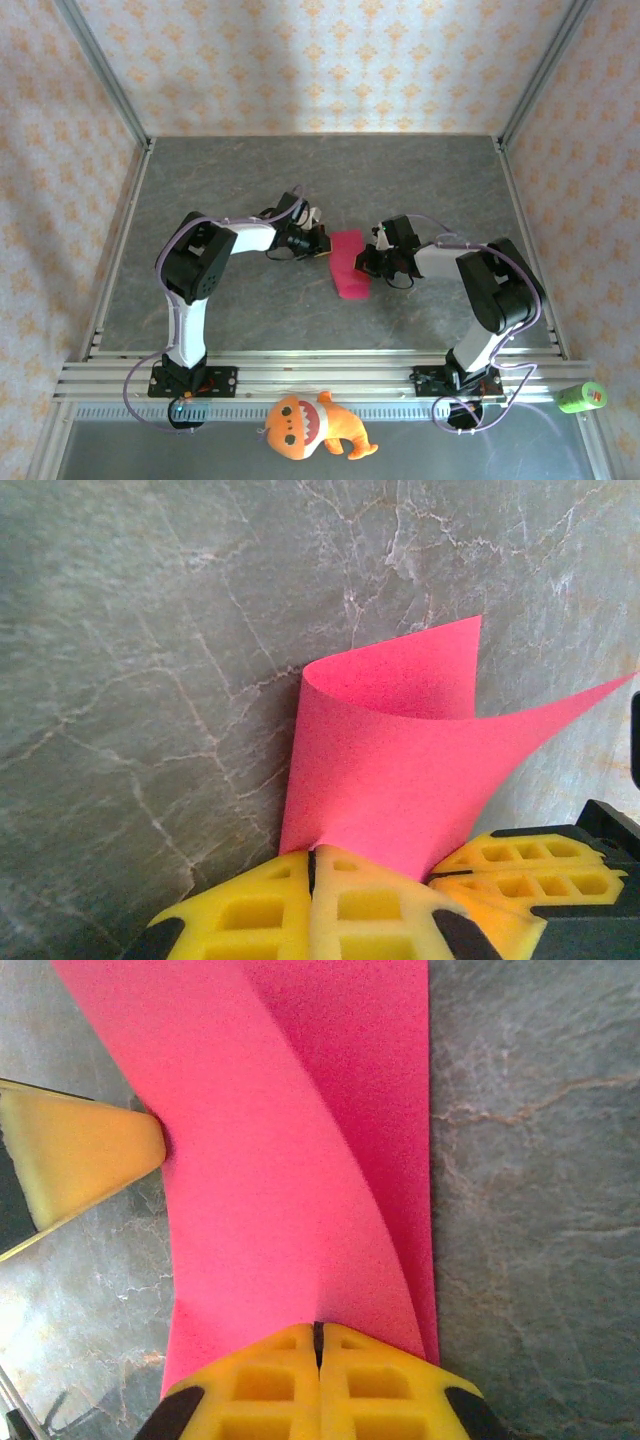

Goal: Fold a paper plane with a square sheet of paper (pick it up from the middle)

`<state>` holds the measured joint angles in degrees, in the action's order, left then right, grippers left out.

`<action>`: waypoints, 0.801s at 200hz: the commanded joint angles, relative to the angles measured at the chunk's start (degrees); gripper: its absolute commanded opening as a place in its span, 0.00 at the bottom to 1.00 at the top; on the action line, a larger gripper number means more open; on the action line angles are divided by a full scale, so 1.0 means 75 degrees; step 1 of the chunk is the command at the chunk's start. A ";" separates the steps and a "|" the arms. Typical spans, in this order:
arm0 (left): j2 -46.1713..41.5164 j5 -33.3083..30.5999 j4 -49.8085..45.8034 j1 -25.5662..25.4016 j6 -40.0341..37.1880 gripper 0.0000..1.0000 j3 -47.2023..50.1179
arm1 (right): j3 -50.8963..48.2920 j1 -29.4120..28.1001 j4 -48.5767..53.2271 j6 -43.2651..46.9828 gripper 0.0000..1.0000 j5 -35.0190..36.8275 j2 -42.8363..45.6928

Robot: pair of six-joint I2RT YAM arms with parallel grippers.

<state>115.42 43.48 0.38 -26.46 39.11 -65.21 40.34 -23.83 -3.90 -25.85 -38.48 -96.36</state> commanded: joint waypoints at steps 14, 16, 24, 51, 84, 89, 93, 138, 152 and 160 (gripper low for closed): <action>-0.0183 0.0360 -0.0191 -0.0178 -0.0240 0.00 -0.0429 | -0.0313 0.0128 0.1270 0.0117 0.00 0.0959 -0.0335; -0.0153 0.0373 -0.0209 -0.0188 -0.0245 0.00 -0.0453 | -0.0315 0.0124 0.1264 0.0109 0.00 0.0959 -0.0339; -0.0041 0.0398 -0.0234 -0.0212 -0.0246 0.00 -0.0541 | -0.0316 0.0135 0.1258 0.0103 0.00 0.0960 -0.0344; 0.0275 0.0563 0.0001 -0.0247 -0.0156 0.00 -0.0679 | -0.0309 0.0132 0.1243 0.0106 0.00 0.0947 -0.0365; 0.0776 0.0293 -0.0402 -0.0227 -0.0342 0.00 -0.1091 | -0.0304 0.0153 0.1220 0.0105 0.00 0.0936 -0.0395; 0.0842 0.0237 -0.0482 -0.0219 -0.0383 0.00 -0.1138 | -0.0310 0.0147 0.1212 0.0106 0.00 0.0943 -0.0395; 0.0892 0.0190 -0.0549 -0.0211 -0.0425 0.00 -0.1175 | -0.0315 0.0147 0.1206 0.0105 0.00 0.0936 -0.0405; 0.0891 -0.0161 -0.0527 0.0305 -0.0570 0.00 -0.1055 | -0.0435 0.0167 0.1100 0.0075 0.00 0.0912 -0.0406; 0.0930 -0.0295 -0.0551 0.0508 -0.0596 0.00 -0.1101 | -0.0488 0.0169 0.1051 0.0079 0.00 0.0904 -0.0406; 0.0996 -0.0425 -0.0674 0.0596 -0.0615 0.00 -0.1184 | -0.0520 0.0167 0.0979 0.0077 0.00 0.0844 -0.0406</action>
<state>121.38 45.84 -1.15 -25.80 36.51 -73.10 40.16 -23.57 -4.19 -25.85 -38.65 -96.36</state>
